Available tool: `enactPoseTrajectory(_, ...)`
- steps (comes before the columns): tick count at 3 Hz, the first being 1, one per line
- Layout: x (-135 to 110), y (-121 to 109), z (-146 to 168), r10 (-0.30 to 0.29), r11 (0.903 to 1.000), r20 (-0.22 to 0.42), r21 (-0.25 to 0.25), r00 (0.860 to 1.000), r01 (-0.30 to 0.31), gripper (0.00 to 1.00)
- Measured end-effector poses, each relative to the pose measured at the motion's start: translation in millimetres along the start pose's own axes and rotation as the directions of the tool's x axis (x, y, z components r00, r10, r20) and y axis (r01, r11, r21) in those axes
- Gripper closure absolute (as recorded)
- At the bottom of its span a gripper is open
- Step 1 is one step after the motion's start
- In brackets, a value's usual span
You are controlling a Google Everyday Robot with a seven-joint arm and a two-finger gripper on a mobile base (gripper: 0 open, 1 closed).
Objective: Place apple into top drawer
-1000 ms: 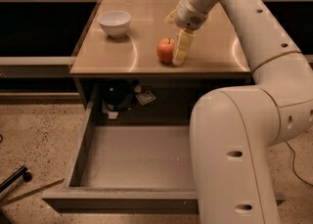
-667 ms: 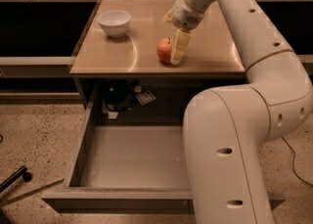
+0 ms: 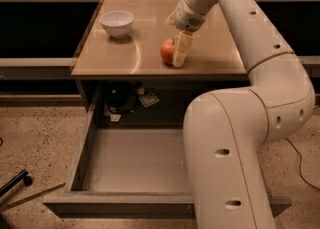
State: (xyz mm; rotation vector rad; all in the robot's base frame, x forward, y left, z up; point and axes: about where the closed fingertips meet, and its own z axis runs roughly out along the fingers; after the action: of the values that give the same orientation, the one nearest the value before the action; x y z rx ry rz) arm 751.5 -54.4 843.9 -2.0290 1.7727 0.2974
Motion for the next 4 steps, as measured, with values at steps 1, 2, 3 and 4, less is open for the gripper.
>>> enactPoseTrajectory(1,11.5,1.8,5.2,0.041,0.9991,0.034,-0.008,0.999,-0.041,0.00)
enactPoseTrajectory(2,19.5,3.8,10.0,0.073,0.9972,0.061,-0.019,0.996,-0.072,0.00)
enactPoseTrajectory(3,20.3,4.4,14.0,0.081,0.9964,0.070,-0.029,0.994,-0.079,0.00)
enactPoseTrajectory(4,10.1,1.8,16.0,0.059,0.9979,0.075,-0.031,0.995,-0.057,0.00)
